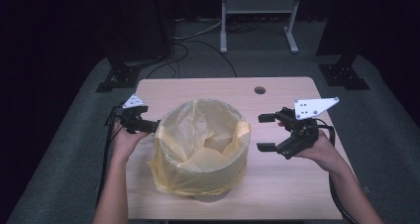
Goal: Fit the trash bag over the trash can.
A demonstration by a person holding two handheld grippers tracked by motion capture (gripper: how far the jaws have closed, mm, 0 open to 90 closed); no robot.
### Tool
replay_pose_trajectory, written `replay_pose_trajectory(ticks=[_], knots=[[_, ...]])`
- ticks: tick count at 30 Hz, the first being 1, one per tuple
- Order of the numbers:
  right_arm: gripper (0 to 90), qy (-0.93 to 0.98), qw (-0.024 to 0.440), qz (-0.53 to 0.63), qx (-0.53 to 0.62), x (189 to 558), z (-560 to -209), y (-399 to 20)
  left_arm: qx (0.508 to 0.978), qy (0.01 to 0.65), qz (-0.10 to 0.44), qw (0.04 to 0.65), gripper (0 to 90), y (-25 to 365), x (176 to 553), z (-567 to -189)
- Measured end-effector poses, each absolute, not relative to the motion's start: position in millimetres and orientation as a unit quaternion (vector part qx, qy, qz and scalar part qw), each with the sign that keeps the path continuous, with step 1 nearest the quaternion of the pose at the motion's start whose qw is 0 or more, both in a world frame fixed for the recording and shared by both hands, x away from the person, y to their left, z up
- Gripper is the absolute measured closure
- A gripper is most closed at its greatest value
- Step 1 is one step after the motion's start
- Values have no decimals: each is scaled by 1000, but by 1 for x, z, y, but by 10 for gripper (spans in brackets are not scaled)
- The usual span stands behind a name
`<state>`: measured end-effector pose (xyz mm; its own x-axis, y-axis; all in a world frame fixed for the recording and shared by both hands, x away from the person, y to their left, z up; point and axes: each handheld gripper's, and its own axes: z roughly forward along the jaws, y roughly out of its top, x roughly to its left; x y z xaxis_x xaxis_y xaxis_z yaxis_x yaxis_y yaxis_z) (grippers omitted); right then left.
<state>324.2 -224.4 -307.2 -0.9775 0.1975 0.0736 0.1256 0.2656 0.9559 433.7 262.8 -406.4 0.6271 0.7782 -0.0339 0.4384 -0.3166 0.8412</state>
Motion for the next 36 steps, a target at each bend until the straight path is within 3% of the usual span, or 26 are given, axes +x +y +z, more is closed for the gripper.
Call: replay_pose_trajectory(ticks=[25, 36], knots=[[96, 796, 29, 597, 98, 325, -305, -223, 823, 441, 172, 313, 19, 252, 460, -470], [96, 794, 29, 599, 98, 325, -304, -224, 822, 445, 175, 309, 51, 253, 459, -474]])
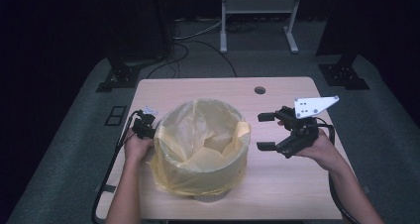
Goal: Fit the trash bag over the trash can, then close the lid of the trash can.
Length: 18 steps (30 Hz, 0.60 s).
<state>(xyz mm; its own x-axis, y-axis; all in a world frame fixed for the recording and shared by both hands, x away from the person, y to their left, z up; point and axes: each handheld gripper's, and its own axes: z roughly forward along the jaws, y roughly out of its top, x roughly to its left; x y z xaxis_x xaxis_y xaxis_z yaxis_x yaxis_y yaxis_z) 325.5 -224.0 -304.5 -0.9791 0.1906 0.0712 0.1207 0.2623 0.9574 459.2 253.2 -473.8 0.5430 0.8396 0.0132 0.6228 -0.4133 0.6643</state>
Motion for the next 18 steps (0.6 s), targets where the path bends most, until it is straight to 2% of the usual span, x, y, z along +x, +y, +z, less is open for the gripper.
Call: replay_pose_trajectory(ticks=[2, 4, 9, 11, 12, 16, 18], knots=[[96, 794, 29, 600, 98, 325, -304, -224, 822, 442, 176, 313, 71, 254, 458, -473], [96, 795, 29, 599, 96, 324, -303, -224, 823, 436, 178, 318, 163, 254, 456, -471], [96, 793, 31, 600, 97, 324, -302, -226, 822, 436, 178, 320, 451, 253, 452, -467], [96, 793, 33, 601, 96, 324, -301, -226, 822, 438, 177, 318, 607, 253, 451, -466], [96, 792, 33, 601, 97, 324, -301, -226, 821, 441, 178, 317, 655, 253, 450, -465], [96, 793, 32, 601, 98, 324, -302, -226, 813, 456, 182, 314, 697, 252, 450, -465], [96, 792, 32, 601, 99, 324, -303, -226, 799, 483, 188, 307, 735, 254, 451, -464]])
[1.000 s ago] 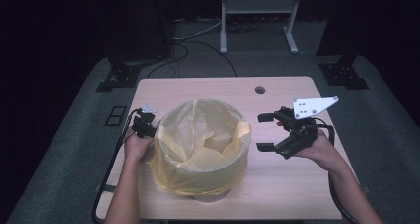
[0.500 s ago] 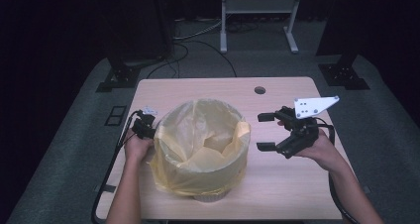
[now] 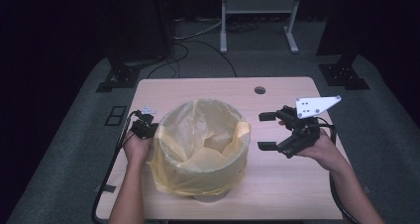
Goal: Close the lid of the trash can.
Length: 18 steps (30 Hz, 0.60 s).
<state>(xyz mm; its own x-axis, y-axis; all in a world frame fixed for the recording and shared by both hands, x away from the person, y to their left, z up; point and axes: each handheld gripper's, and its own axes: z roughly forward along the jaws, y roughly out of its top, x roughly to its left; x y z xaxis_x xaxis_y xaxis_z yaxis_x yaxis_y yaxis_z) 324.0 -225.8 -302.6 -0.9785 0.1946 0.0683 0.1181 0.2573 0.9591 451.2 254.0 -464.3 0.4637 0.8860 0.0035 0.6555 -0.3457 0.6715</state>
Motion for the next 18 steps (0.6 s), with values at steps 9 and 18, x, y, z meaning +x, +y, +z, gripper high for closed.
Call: replay_pose_trajectory(ticks=[9, 18], knots=[[96, 791, 31, 602, 103, 324, -305, -228, 776, 524, 188, 297, 821, 268, 454, -462], [96, 792, 28, 601, 103, 325, -307, -227, 757, 544, 165, 323, 825, 279, 455, -454]])
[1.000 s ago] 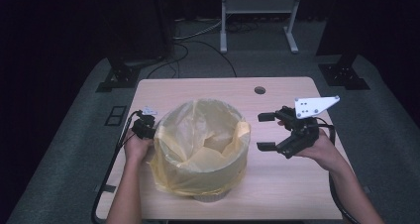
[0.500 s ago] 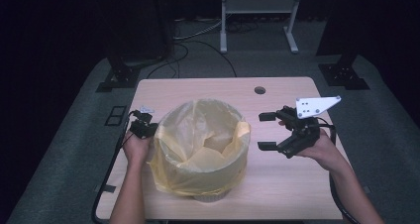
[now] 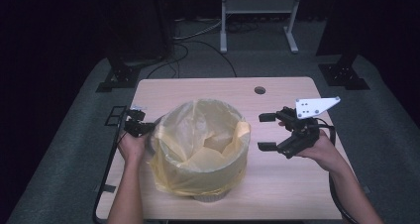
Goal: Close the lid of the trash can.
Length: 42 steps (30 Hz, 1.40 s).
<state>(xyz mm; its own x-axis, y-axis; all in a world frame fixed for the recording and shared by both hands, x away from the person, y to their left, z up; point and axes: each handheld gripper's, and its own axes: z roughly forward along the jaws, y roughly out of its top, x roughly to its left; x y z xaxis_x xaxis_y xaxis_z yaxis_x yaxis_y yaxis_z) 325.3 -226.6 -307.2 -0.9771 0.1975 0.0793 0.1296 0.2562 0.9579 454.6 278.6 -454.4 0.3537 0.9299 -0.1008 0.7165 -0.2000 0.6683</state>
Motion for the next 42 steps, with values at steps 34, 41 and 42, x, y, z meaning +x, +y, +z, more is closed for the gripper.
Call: replay_pose_trajectory(ticks=[34, 41, 42], knots=[[96, 791, 32, 603, 101, 325, -301, -229, 668, 556, 187, 458, 835, 311, 446, -326], [96, 791, 32, 602, 101, 325, -301, -229, 655, 547, 193, 483, 835, 312, 446, -289], [96, 791, 33, 603, 101, 325, -301, -229, 655, 545, 193, 486, 835, 312, 446, -283]])
